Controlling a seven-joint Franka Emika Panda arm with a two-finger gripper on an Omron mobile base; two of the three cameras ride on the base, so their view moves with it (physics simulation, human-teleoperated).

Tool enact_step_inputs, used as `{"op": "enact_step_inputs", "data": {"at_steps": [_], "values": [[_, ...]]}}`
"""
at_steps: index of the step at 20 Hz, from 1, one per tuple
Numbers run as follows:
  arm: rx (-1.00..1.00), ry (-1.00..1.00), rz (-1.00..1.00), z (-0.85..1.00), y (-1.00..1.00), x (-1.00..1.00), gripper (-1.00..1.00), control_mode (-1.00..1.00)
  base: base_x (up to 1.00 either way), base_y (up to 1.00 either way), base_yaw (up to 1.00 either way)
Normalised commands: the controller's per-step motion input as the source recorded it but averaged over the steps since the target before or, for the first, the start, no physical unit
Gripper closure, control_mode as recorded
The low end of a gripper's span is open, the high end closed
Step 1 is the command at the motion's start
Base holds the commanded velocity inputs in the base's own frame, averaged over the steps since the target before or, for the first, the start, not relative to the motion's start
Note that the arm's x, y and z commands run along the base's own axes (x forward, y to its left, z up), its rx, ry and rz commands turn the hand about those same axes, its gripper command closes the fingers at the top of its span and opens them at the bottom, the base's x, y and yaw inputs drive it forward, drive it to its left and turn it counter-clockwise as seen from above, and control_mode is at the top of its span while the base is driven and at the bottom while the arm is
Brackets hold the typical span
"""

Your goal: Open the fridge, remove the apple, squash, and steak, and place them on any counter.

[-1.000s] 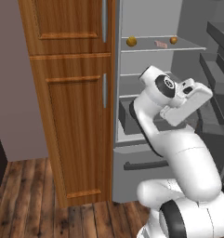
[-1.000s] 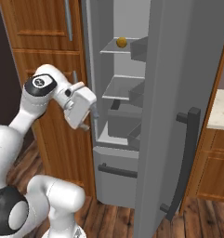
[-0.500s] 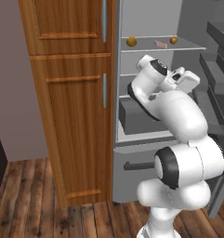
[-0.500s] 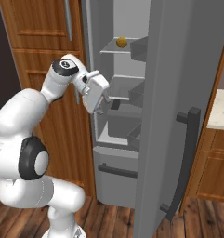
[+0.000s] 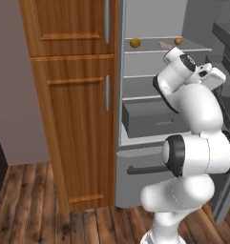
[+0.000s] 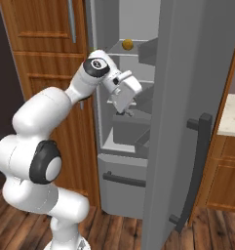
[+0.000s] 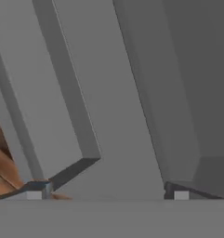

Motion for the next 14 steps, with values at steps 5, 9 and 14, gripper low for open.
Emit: {"op": "enact_step_inputs", "data": {"at_steps": [5,9,14], "values": [[0.0,-0.2,0.0,0.01,-1.0,0.0,-1.0,-1.0,0.0,0.0,0.0],[0.04,-0.23,0.0,0.19,-1.0,-0.09,-1.0,-1.0,0.0,0.0,0.0],[0.19,-0.23,0.06,0.32,-0.37,0.0,-1.0,-1.0,0.0,0.0,0.0]]}}
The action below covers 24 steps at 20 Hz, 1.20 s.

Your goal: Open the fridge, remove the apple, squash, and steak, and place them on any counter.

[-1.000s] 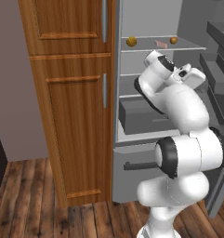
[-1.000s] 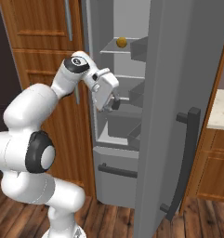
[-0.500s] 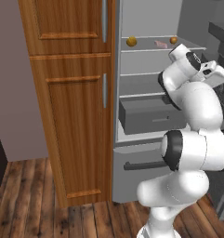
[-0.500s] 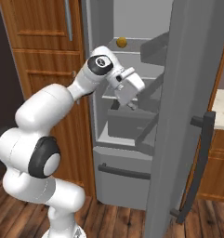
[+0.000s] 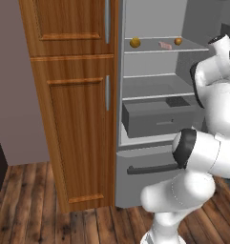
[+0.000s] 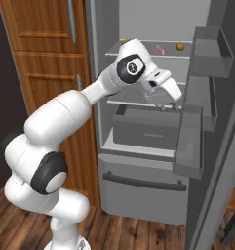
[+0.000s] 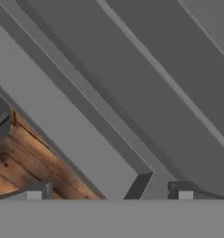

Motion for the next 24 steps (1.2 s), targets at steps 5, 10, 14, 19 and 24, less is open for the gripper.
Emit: {"op": "enact_step_inputs", "data": {"at_steps": [5,10,14,19,24], "values": [[0.02,-0.16,0.26,-0.19,0.96,-0.18,-1.0,-1.0,0.0,0.0,0.0],[0.09,-0.11,0.31,-0.19,1.0,-0.37,-1.0,-1.0,0.0,0.0,0.0],[0.16,-0.09,0.31,-0.09,1.0,-0.3,-1.0,-1.0,0.0,0.0,0.0],[0.18,-0.03,0.3,0.02,1.0,-0.01,-1.0,-1.0,0.0,0.0,0.0],[0.13,-0.08,0.24,0.29,1.0,0.06,-1.0,-1.0,0.0,0.0,0.0]]}}
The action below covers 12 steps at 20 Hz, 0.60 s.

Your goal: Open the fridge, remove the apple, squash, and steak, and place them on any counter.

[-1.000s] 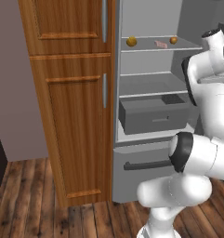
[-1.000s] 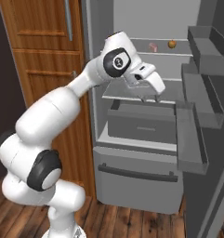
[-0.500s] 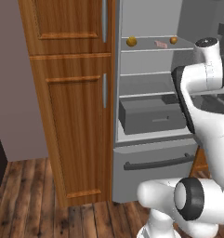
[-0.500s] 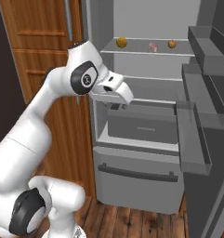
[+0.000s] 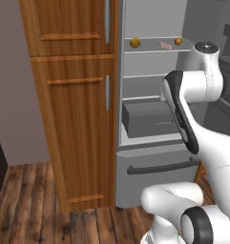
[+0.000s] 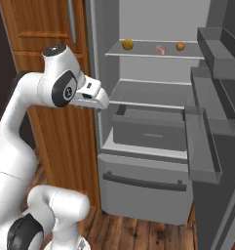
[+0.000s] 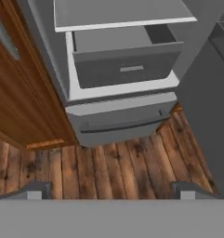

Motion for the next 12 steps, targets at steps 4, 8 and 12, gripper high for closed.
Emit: {"op": "enact_step_inputs", "data": {"at_steps": [4,8,12], "values": [[0.0,-0.25,0.12,0.34,0.64,-0.07,-1.0,-1.0,0.0,0.0,0.0],[0.0,-0.29,0.1,0.22,0.32,-0.18,-1.0,-1.0,0.0,0.0,0.0],[0.0,-0.09,0.08,0.09,0.05,-0.21,-1.0,-1.0,0.0,0.0,0.0]]}}
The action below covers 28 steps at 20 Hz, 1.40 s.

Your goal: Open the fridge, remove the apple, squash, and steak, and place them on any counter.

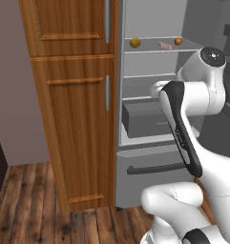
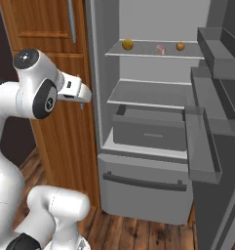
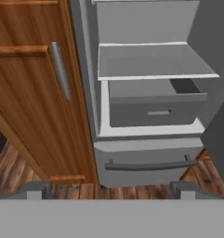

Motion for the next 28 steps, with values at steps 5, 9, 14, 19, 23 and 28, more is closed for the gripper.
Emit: {"op": "enact_step_inputs", "data": {"at_steps": [5,9,14,19,23,28], "values": [[0.0,0.0,0.03,0.17,-0.01,-0.25,-1.0,-1.0,0.0,0.0,0.0],[0.0,0.0,0.0,0.29,0.0,-0.11,-1.0,-1.0,0.0,0.0,0.0],[0.0,0.01,0.0,0.27,0.0,-0.14,-1.0,-1.0,0.0,0.0,0.0],[0.0,0.0,0.0,0.06,-0.02,-0.37,-1.0,-1.0,0.0,0.0,0.0],[0.0,0.0,0.0,0.0,-0.01,-0.09,-1.0,1.0,-0.05,-0.01,0.0],[0.0,0.0,0.0,0.0,0.0,0.0,-1.0,1.0,-0.03,0.0,0.0]]}}
